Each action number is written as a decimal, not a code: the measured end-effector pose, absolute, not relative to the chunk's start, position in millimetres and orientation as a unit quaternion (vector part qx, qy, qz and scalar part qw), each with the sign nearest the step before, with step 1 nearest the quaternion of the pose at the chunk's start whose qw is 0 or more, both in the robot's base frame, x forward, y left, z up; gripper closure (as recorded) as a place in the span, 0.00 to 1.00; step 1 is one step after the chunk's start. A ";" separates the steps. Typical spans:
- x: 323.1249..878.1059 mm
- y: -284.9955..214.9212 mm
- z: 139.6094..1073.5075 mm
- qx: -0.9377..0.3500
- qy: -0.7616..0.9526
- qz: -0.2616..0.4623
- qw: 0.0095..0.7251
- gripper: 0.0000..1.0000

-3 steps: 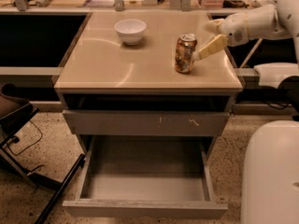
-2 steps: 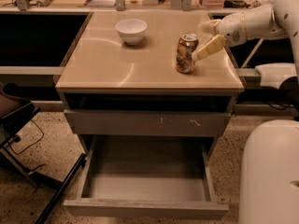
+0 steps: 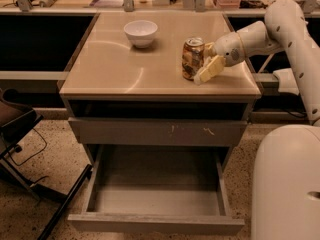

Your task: Place orange can into middle drawer

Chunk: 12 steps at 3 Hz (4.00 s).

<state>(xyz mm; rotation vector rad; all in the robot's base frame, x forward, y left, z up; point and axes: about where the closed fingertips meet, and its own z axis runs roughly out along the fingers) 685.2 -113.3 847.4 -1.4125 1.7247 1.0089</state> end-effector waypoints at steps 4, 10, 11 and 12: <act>686.0 -113.1 847.8 -0.542 0.663 0.387 0.342 0.65; 578.0 -242.8 878.3 -0.568 0.660 0.344 0.350 1.00; 585.5 -241.5 878.0 -0.563 0.663 0.338 0.359 1.00; 574.7 -240.3 875.3 -0.567 0.661 0.328 0.366 1.00</act>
Offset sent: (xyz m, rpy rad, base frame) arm 0.0008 0.0001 0.0004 0.0006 -0.0020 -0.0020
